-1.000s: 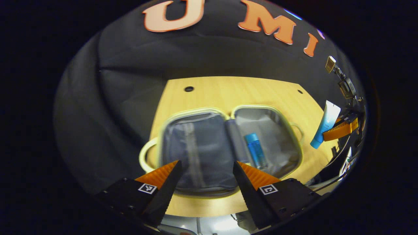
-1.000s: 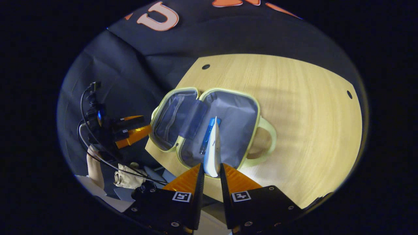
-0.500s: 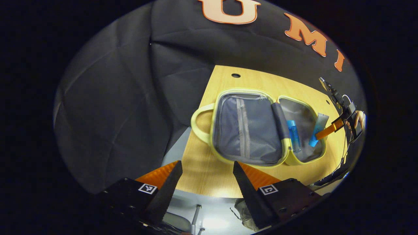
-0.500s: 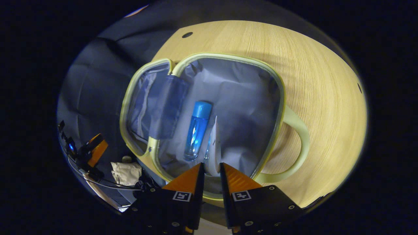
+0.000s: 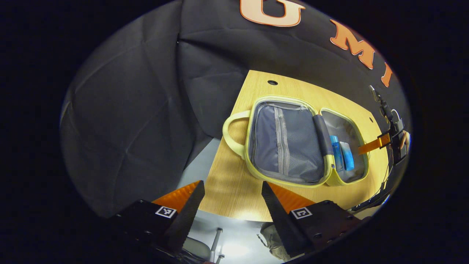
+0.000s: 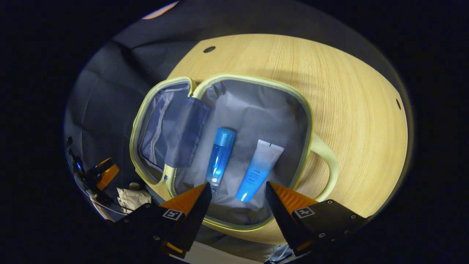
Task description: First open the suitcase, pack the skin care products into it, and then close the suitcase.
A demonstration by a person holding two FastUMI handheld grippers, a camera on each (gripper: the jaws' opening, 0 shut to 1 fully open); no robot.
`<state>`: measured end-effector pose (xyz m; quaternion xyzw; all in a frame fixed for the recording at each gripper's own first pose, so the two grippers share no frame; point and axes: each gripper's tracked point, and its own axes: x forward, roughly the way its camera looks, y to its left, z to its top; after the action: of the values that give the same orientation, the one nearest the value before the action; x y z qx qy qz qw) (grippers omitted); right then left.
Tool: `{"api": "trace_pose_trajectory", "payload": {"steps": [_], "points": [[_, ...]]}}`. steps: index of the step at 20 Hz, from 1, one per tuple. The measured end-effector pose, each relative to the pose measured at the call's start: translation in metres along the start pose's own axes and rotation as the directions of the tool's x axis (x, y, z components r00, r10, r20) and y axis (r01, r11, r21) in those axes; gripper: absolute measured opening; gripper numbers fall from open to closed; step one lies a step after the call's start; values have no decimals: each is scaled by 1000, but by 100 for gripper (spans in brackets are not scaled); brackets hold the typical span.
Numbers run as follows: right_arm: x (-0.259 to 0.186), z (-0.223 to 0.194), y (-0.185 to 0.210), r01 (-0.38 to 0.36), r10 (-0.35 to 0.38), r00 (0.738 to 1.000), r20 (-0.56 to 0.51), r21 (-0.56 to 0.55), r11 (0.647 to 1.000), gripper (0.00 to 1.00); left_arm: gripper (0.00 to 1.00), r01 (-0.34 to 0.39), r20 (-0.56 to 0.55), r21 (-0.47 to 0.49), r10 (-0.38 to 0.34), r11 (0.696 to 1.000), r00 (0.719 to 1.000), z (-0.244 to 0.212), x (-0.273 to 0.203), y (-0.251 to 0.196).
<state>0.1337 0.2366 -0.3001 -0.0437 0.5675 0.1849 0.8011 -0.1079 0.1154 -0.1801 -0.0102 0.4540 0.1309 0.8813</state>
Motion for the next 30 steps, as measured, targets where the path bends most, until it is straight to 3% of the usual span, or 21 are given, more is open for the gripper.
{"api": "trace_pose_trajectory", "payload": {"steps": [4,8,10,13,14,17,20,22,23,24,25,26,28,29,30], "points": [[-25,16,17,-21,24,988,152,-23,1000,96,98,63,7,-119,-62,991,998,15,15,29],[-53,21,30,-64,60,970,235,8,998,96,98,151,71,-300,-135,942,988,49,52,51],[-62,20,27,-69,59,967,248,32,997,96,98,241,119,-397,-211,885,970,66,71,48],[-73,22,17,-60,40,962,271,67,996,96,98,417,244,-534,-338,736,909,98,87,35],[-77,21,12,-53,31,960,279,75,996,96,97,423,246,-569,-344,706,906,99,97,38],[-85,19,2,-45,11,956,294,108,993,96,98,407,226,-642,-347,650,910,90,129,44],[-86,16,-8,-42,-3,955,296,146,988,96,100,485,291,-662,-401,571,869,100,140,33],[-84,13,-16,-33,-17,957,289,167,985,96,94,513,305,-661,-428,548,851,105,151,20],[-83,13,-20,-30,-21,959,283,174,984,96,92,527,309,-654,-444,544,841,107,153,12],[-83,11,-21,-33,-18,961,276,178,983,96,67,450,259,-665,-381,596,888,102,166,20],[-84,11,-22,-39,-14,961,277,186,982,96,43,404,227,-674,-347,619,910,94,171,24],[-84,13,-24,-45,-12,958,285,193,980,96,18,411,225,-665,-358,624,906,99,173,20],[-89,16,-26,-52,-10,952,307,194,980,96,18,427,241,-628,-359,651,902,108,162,11],[-92,17,-30,-52,-13,948,319,197,979,96,5,411,228,-599,-345,687,910,110,160,8],[-95,19,-34,-53,-16,945,327,201,978,96,5,387,210,-563,-326,730,922,113,149,8]]}}
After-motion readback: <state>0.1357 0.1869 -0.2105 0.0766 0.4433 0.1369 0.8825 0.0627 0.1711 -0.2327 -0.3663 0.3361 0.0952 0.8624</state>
